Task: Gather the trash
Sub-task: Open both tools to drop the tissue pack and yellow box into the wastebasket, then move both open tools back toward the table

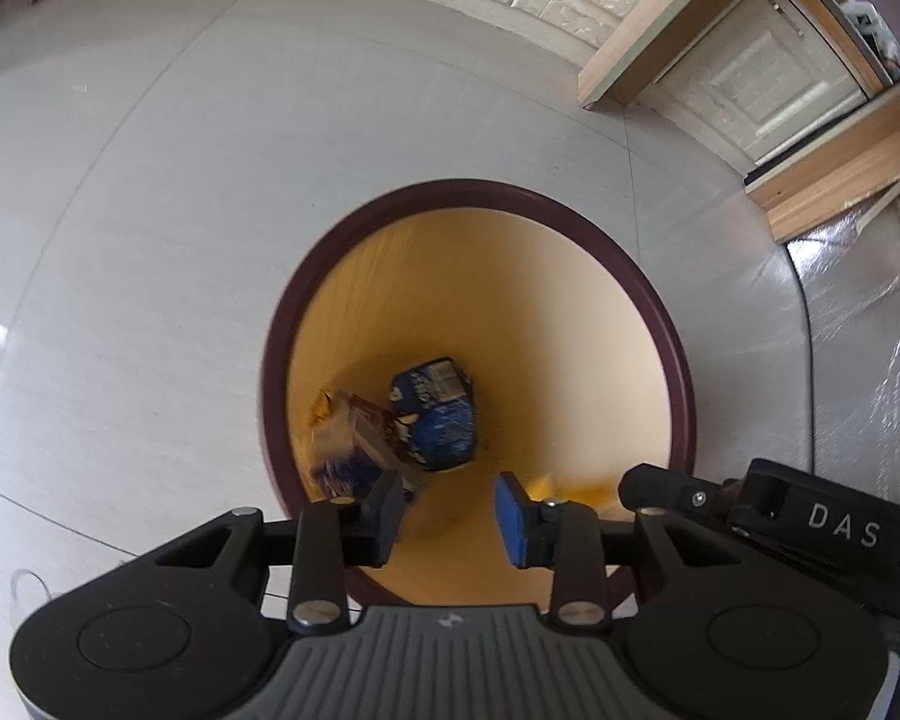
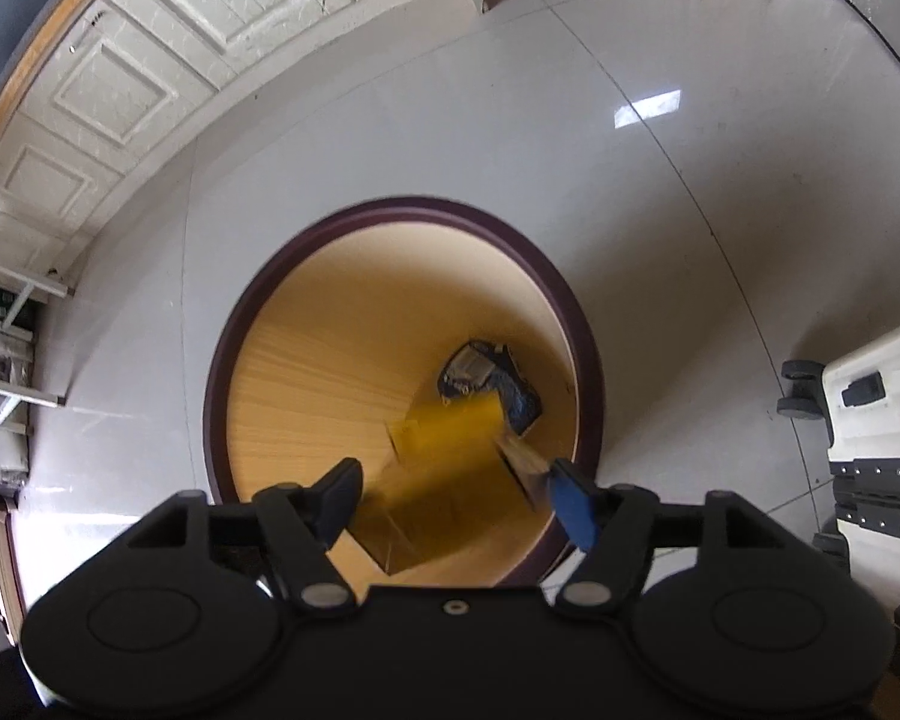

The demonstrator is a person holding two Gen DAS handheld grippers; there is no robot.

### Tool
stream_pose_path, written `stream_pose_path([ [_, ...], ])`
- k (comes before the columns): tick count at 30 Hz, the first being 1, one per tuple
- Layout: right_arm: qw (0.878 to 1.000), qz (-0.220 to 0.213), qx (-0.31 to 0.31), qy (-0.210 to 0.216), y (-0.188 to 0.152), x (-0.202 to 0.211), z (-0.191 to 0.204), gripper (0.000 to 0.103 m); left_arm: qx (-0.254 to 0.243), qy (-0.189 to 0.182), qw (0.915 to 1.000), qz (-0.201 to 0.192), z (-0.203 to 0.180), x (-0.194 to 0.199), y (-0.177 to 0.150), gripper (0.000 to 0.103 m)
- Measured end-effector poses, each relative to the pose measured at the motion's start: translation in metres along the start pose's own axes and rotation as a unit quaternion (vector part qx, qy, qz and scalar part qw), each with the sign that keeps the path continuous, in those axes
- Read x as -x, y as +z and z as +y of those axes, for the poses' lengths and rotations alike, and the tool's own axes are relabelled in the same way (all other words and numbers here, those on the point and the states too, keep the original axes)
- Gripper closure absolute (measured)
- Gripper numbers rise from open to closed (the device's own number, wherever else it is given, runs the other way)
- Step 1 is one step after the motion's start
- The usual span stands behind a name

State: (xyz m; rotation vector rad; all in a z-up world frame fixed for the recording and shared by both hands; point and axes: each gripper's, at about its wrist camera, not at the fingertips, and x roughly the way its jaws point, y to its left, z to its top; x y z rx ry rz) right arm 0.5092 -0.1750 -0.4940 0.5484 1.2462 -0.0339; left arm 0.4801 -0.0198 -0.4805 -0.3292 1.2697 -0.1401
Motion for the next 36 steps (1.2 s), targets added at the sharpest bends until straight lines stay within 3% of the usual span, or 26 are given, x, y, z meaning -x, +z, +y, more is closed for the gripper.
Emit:
stream_pose_path([
  [10, 0.999, 0.003, 0.039, -0.031, -0.004, 0.002, 0.003, 0.027, -0.048, 0.041, 0.998, -0.007, 0.007, 0.012, 0.001, 0.052],
  [24, 0.992, -0.013, 0.103, -0.073, -0.015, 0.014, 0.004, 0.017, -0.062, 0.082, 0.9947, -0.002, 0.017, 0.027, -0.003, 0.007],
  [29, 0.99, -0.021, 0.111, -0.082, -0.023, 0.025, 0.004, 0.011, -0.067, 0.087, 0.9939, -0.009, 0.02, 0.037, -0.005, 0.0],
  [36, 0.987, -0.042, 0.131, -0.088, -0.034, 0.049, 0.01, 0.0, -0.069, 0.093, 0.9931, -0.018, 0.023, 0.06, -0.013, 0.0],
])
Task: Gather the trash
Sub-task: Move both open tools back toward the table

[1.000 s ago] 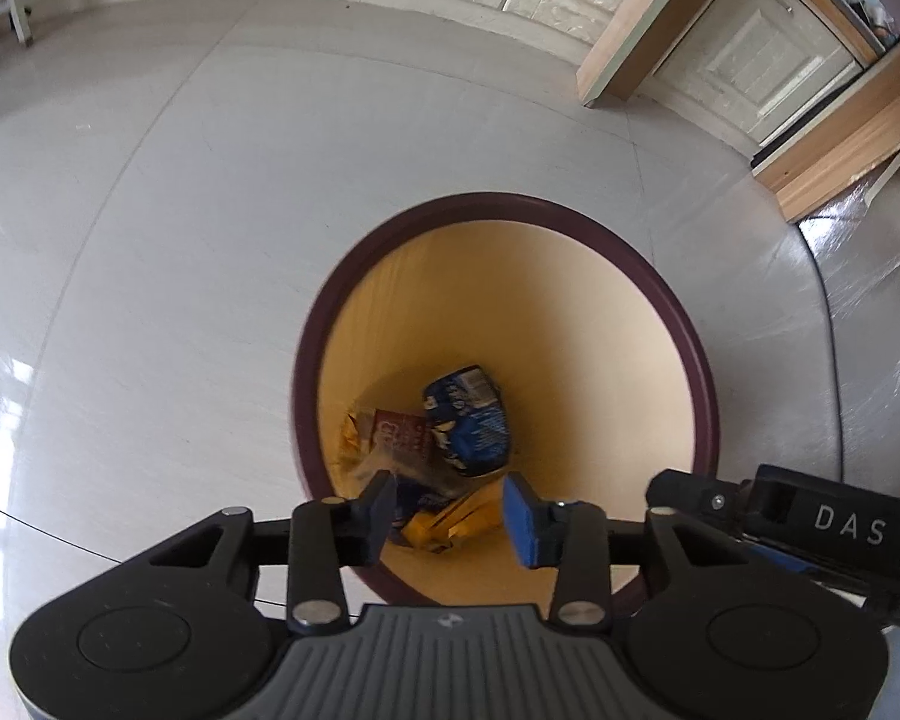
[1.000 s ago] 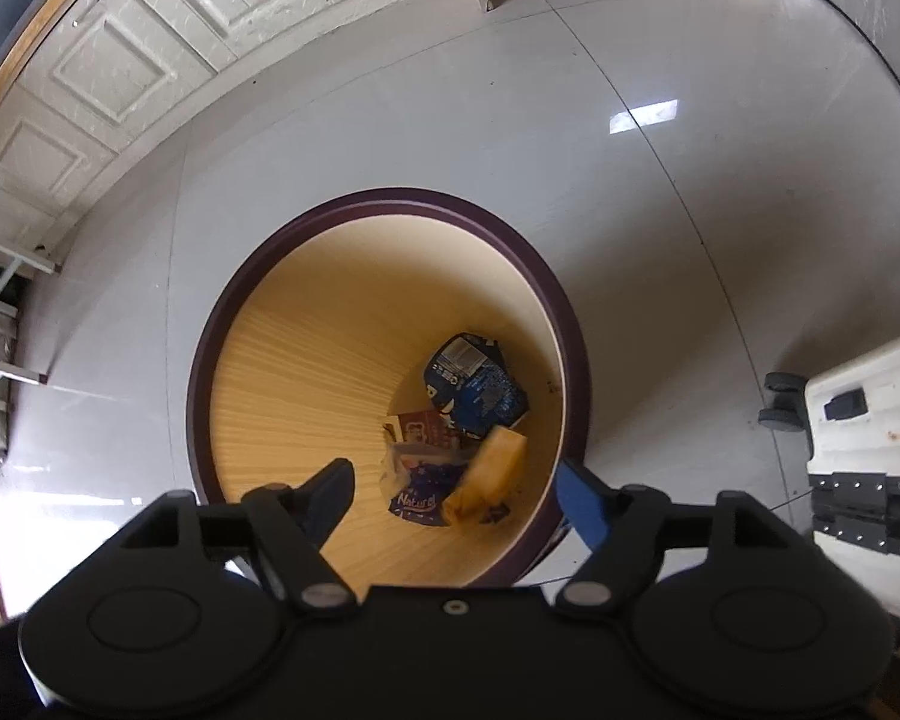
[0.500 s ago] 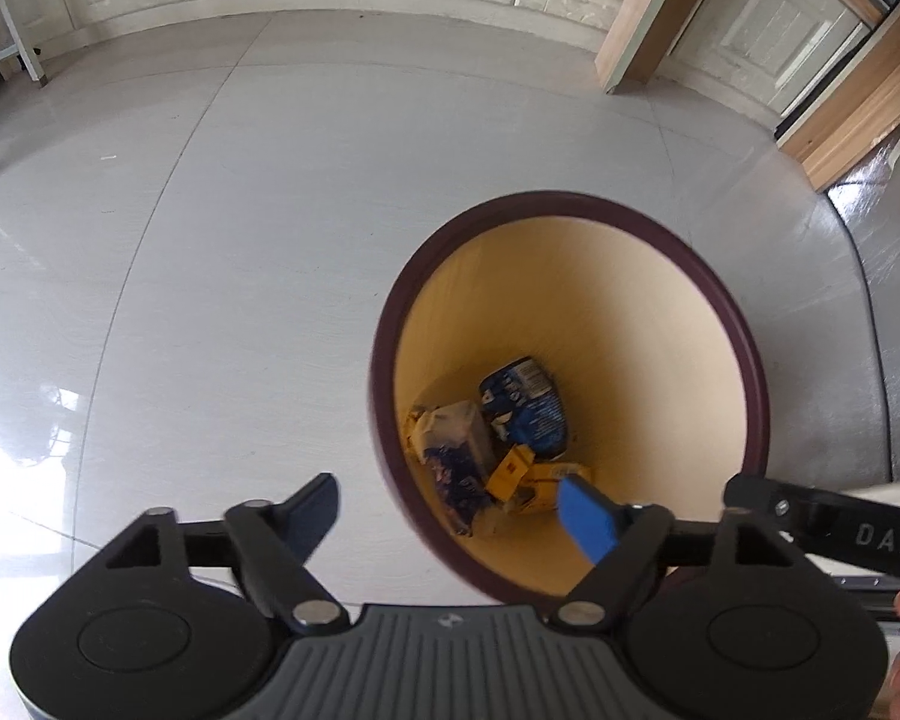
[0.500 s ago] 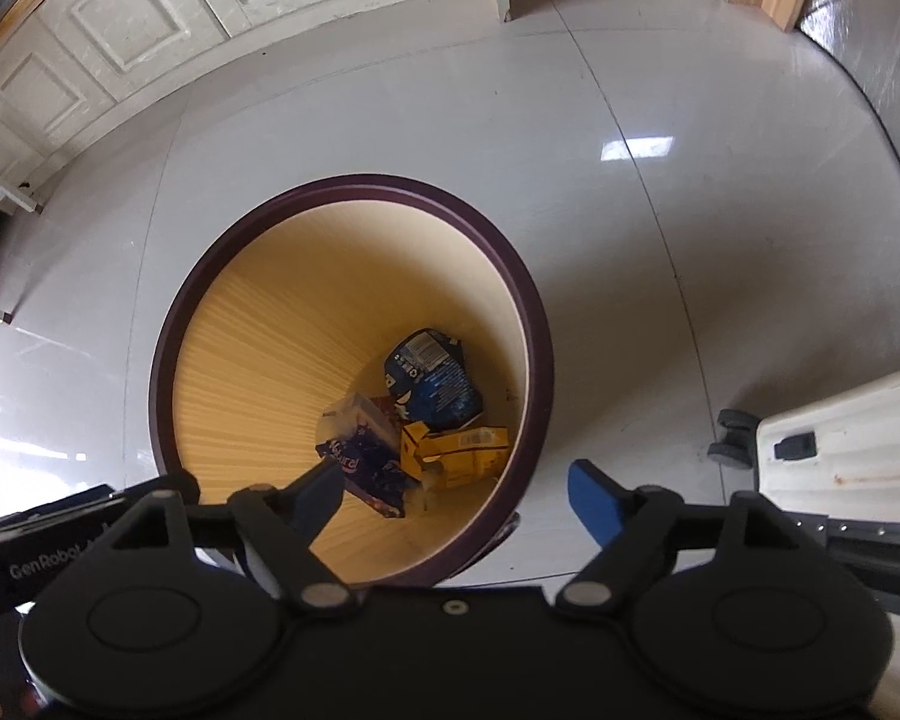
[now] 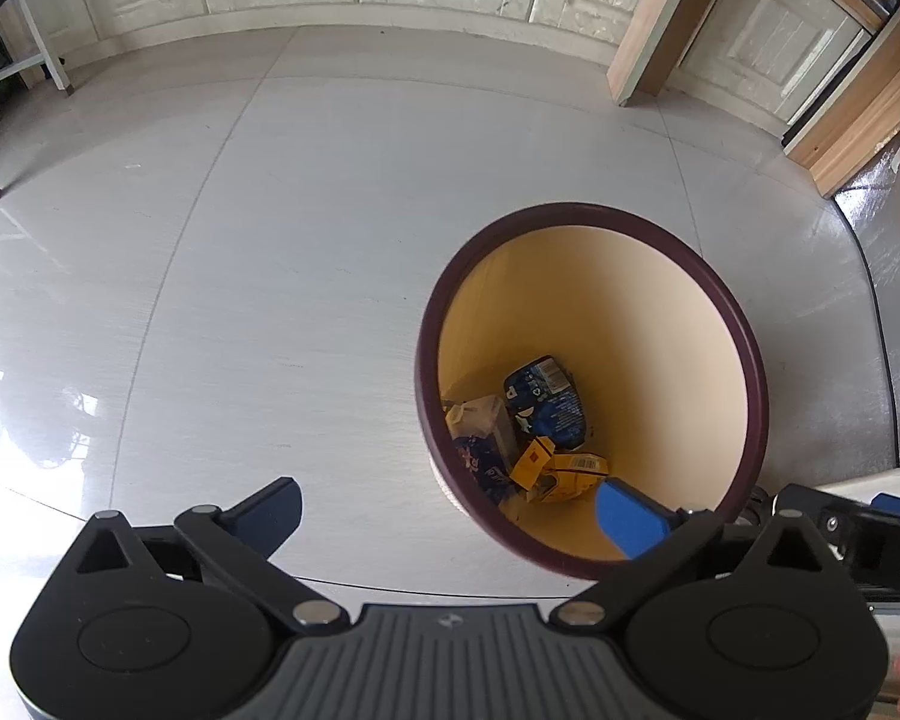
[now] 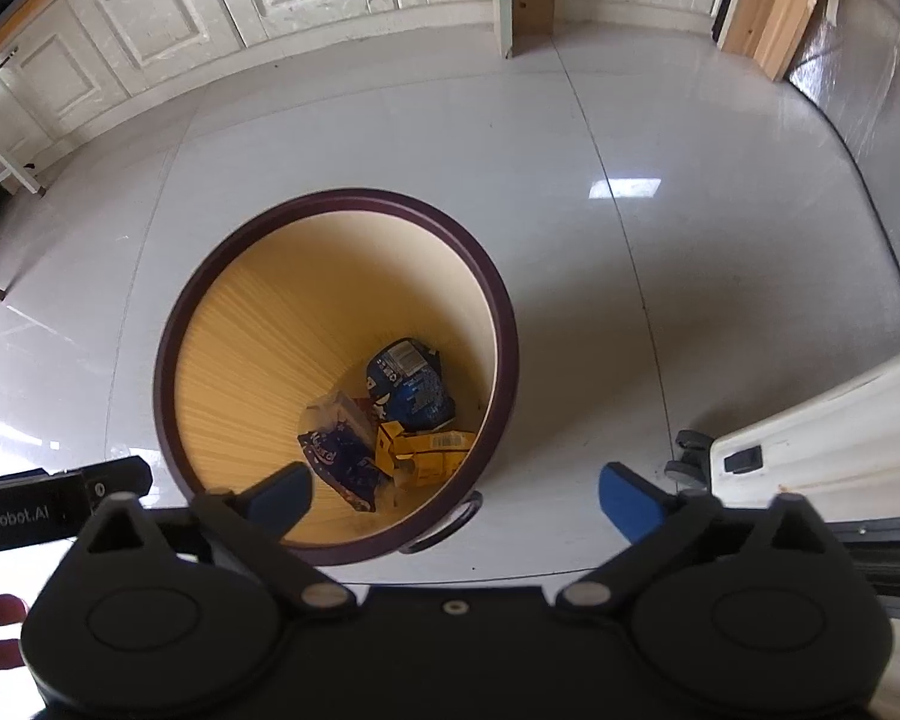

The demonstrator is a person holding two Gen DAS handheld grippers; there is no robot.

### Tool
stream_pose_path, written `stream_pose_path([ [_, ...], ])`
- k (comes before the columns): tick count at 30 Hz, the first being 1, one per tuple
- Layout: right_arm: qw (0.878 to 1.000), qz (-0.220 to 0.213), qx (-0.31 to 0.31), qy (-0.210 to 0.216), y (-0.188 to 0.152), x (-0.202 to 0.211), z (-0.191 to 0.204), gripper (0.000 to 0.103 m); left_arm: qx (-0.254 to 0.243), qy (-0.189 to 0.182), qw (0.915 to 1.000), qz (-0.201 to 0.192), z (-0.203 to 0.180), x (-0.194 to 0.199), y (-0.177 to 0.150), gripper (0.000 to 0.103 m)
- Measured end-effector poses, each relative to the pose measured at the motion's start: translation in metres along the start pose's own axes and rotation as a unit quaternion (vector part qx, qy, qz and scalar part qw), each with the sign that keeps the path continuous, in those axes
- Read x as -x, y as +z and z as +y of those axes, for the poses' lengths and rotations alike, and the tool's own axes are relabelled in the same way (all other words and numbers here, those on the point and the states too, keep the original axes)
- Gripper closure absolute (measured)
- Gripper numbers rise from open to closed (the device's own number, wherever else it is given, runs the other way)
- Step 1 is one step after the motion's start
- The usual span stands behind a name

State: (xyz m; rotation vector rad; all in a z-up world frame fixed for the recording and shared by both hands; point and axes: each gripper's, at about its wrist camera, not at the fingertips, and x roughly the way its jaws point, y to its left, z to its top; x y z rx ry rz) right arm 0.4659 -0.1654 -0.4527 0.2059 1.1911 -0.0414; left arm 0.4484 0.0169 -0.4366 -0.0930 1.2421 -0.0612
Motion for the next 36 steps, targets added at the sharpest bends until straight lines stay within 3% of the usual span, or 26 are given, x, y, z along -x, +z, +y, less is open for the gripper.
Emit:
stream_pose_path([
  [5, 1.0, -0.02, 0.005, -0.01, -0.005, 0.023, 0.0, 0.0, 0.007, 0.011, 0.9998, -0.018, 0.012, 0.028, -0.007, 0.0],
  [19, 0.996, -0.086, 0.024, -0.007, -0.033, 0.112, 0.011, 0.0, 0.005, -0.002, 0.9971, -0.076, 0.019, 0.121, -0.044, 0.0],
  [27, 0.987, -0.15, 0.057, -0.001, -0.051, 0.18, 0.028, 0.0, 0.006, -0.01, 0.9915, -0.13, 0.024, 0.188, -0.067, 0.0],
  [36, 0.97, -0.227, 0.088, 0.014, -0.071, 0.259, 0.048, 0.0, 0.008, -0.019, 0.9793, -0.201, 0.023, 0.262, -0.087, 0.0],
])
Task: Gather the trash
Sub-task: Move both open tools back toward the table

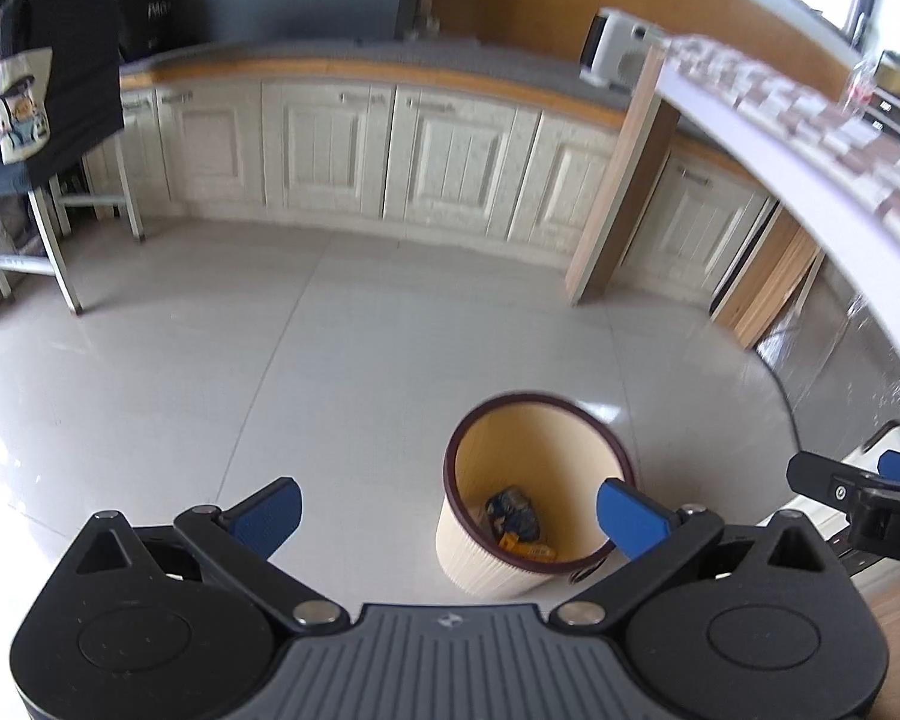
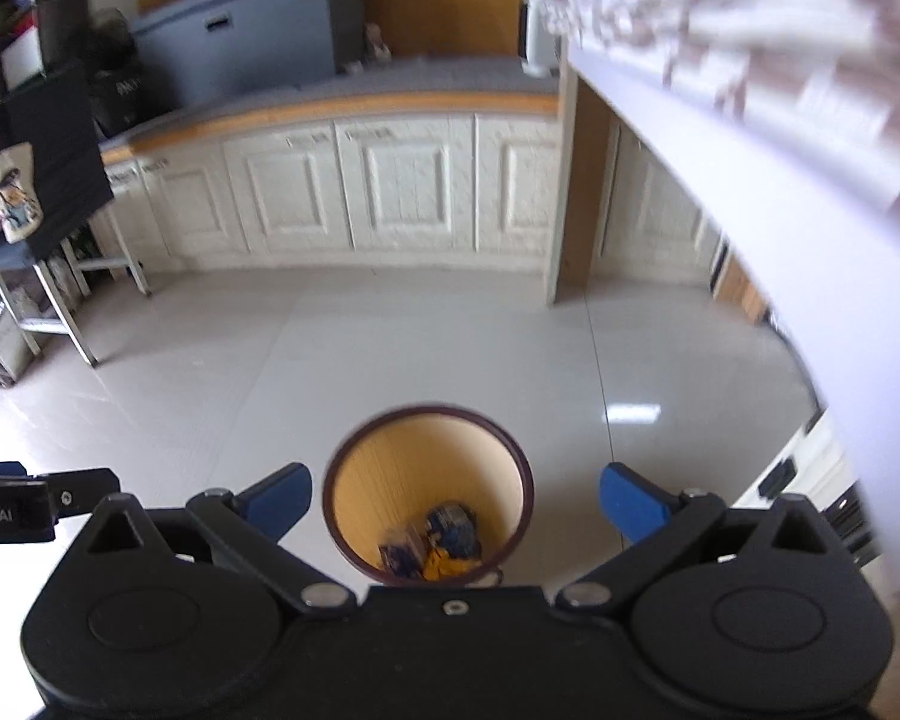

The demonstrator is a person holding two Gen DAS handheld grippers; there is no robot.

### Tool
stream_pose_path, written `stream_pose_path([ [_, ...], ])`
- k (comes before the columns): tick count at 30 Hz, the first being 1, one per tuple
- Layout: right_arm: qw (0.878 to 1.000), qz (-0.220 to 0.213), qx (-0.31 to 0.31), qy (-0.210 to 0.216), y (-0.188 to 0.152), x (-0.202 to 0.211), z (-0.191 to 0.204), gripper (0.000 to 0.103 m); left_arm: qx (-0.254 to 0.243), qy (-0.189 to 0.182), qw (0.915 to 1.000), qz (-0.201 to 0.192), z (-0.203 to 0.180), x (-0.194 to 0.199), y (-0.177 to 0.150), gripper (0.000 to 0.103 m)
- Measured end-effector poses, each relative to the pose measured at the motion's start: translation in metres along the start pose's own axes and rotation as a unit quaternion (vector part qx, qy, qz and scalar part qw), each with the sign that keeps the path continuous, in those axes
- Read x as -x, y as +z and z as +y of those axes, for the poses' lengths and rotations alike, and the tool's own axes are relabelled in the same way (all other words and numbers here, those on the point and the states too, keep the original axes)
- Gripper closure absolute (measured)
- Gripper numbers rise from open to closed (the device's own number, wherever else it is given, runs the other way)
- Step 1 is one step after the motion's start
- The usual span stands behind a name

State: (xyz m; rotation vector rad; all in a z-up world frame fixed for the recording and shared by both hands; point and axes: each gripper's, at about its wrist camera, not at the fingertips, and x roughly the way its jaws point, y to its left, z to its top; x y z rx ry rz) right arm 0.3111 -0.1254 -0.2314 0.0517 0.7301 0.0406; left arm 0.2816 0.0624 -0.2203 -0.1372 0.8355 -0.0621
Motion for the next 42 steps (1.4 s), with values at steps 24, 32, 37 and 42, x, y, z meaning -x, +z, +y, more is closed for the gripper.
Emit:
stream_pose_path([
  [24, 0.981, -0.192, 0.008, 0.027, 0.054, 0.195, -0.003, 0.0, -0.023, -0.017, 0.9778, -0.208, -0.031, 0.194, 0.049, 0.0],
  [32, 0.971, -0.237, 0.0, 0.01, 0.059, 0.247, -0.043, 0.0, -0.057, -0.047, 0.9652, -0.251, -0.078, 0.225, 0.062, 0.0],
  [37, 0.966, -0.256, -0.015, -0.008, 0.056, 0.268, -0.082, 0.0, -0.081, -0.074, 0.9602, -0.257, -0.12, 0.225, 0.073, 0.0],
  [42, 0.964, -0.263, -0.034, -0.037, 0.051, 0.277, -0.135, 0.0, -0.097, -0.102, 0.9547, -0.262, -0.169, 0.217, 0.079, 0.0],
])
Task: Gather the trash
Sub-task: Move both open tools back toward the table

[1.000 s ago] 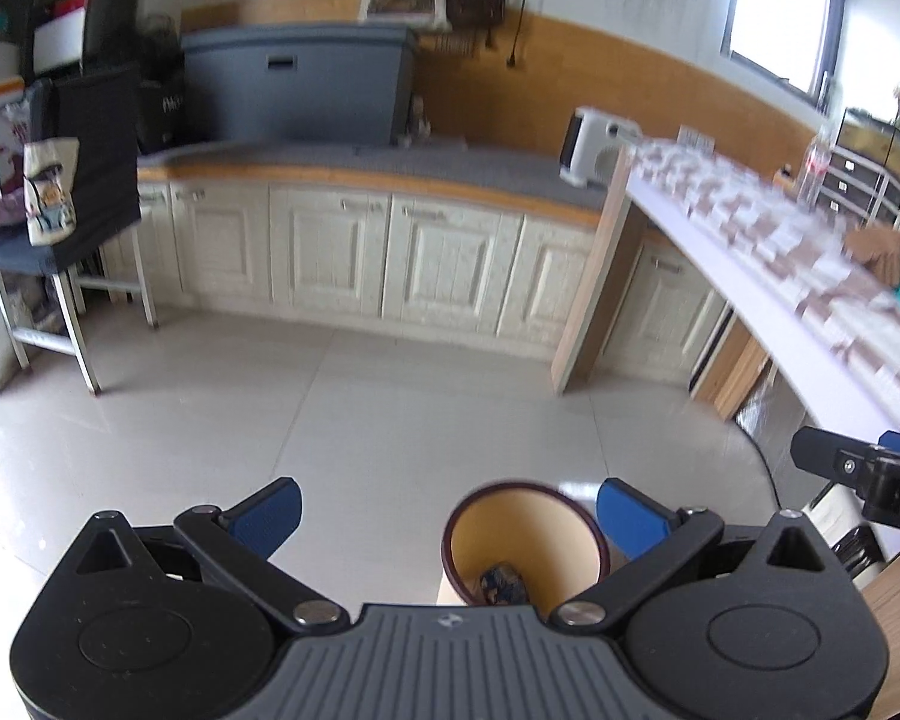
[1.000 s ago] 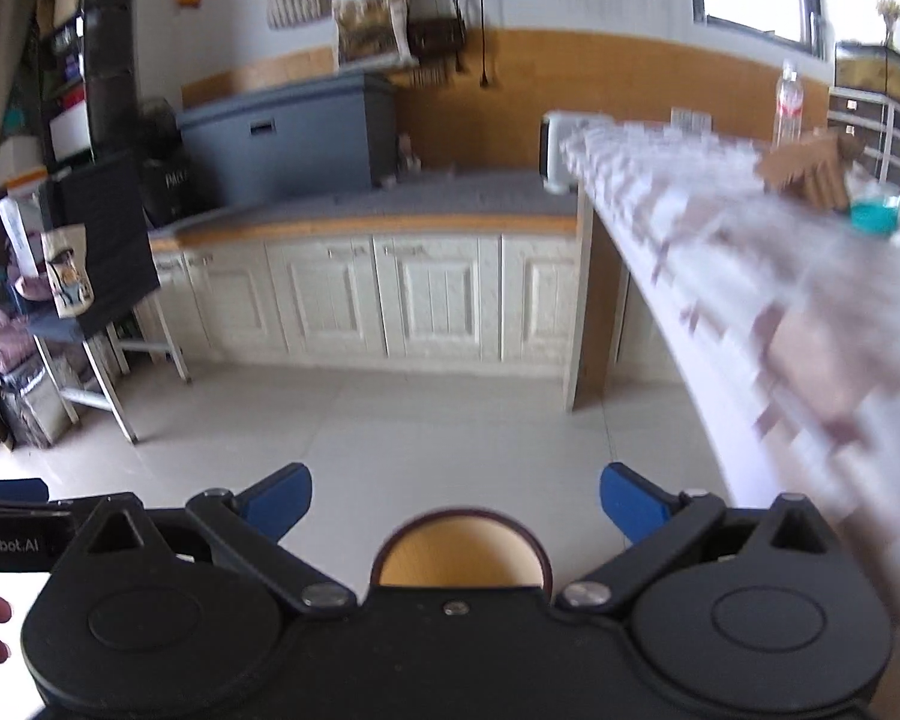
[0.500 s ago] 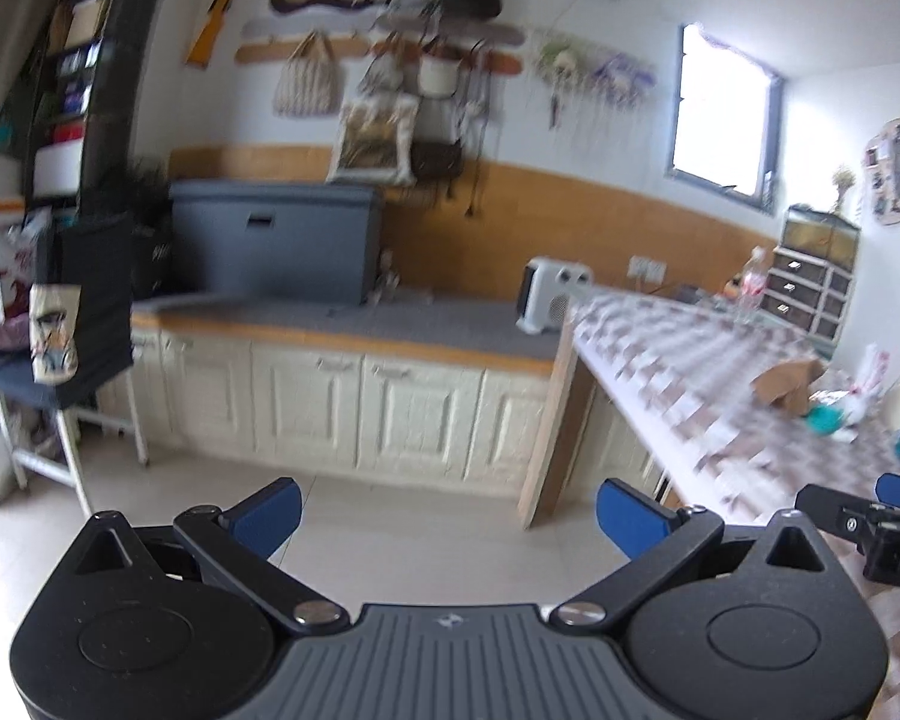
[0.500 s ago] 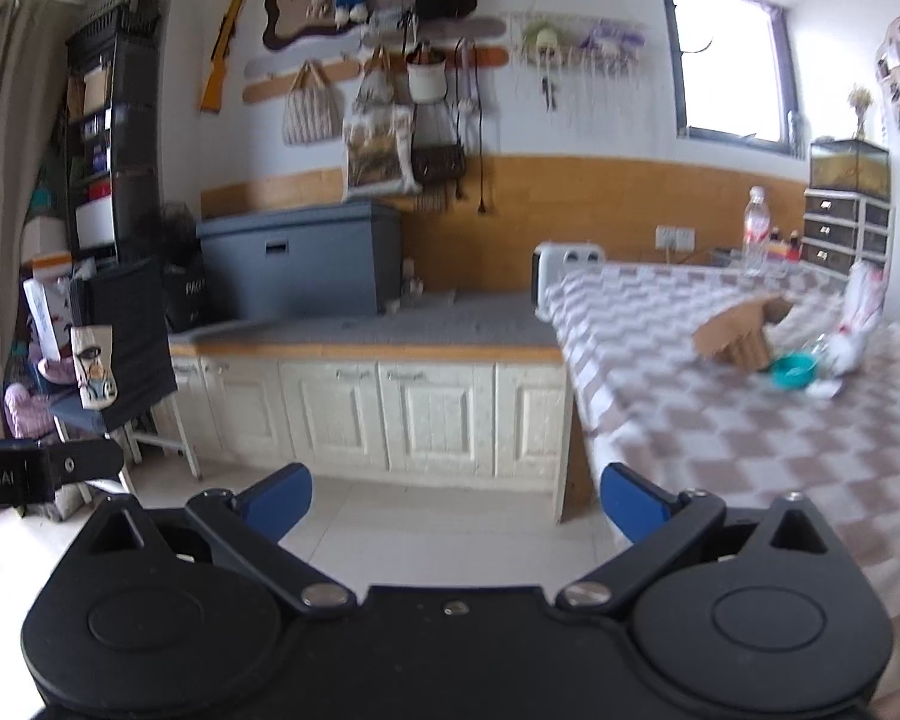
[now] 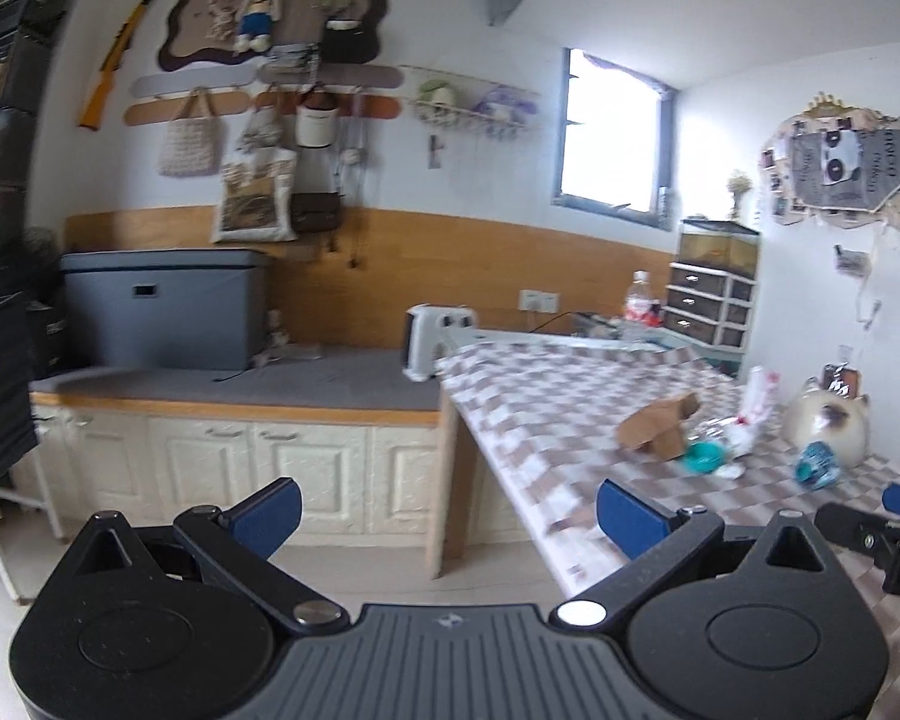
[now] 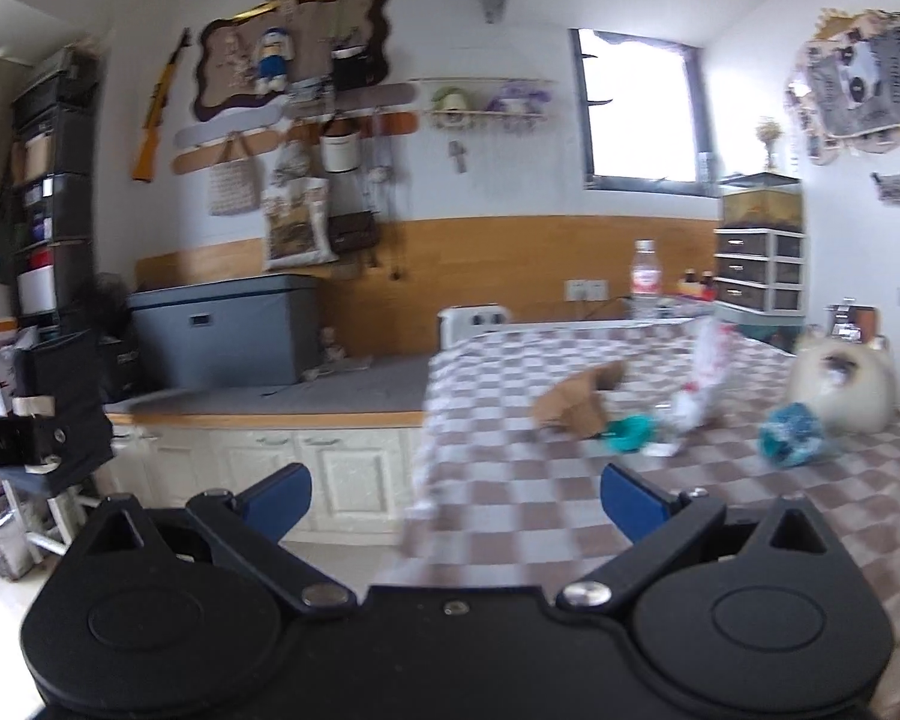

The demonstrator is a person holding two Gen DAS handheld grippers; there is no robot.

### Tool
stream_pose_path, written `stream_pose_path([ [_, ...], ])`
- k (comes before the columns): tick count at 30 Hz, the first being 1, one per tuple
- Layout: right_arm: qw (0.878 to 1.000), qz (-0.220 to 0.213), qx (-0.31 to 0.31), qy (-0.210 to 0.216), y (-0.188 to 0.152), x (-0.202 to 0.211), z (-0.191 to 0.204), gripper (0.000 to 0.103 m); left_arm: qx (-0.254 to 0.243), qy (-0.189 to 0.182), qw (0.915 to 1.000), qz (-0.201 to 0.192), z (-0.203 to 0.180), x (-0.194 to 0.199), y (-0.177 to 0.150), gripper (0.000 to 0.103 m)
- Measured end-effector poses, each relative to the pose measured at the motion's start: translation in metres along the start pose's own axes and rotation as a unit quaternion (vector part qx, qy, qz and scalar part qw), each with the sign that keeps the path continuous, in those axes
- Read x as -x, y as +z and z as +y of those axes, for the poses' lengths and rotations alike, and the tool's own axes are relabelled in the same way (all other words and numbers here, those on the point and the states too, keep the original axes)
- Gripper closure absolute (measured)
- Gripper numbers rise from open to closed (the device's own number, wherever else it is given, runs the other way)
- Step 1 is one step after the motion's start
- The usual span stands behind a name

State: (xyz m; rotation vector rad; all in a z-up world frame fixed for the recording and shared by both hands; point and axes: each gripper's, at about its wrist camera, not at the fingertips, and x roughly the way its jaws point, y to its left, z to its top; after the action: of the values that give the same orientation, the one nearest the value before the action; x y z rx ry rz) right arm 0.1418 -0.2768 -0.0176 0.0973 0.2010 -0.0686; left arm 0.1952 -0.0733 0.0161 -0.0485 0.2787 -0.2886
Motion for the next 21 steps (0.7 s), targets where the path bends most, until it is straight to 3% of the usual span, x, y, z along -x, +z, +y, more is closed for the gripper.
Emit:
stream_pose_path([
  [11, 0.995, 0.001, 0.025, -0.1, 0.012, -0.008, -0.13, 0.0, -0.047, -0.091, 0.9943, 0.03, -0.111, -0.065, 0.003, 0.0],
  [17, 0.991, 0.025, 0.039, -0.122, 0.034, -0.036, -0.204, 0.0, -0.056, -0.145, 0.9868, 0.046, -0.163, -0.101, 0.011, 0.0],
  [21, 0.993, 0.067, 0.039, -0.085, 0.044, -0.076, -0.249, 0.0, -0.063, -0.167, 0.9818, 0.066, -0.192, -0.122, 0.009, 0.0],
])
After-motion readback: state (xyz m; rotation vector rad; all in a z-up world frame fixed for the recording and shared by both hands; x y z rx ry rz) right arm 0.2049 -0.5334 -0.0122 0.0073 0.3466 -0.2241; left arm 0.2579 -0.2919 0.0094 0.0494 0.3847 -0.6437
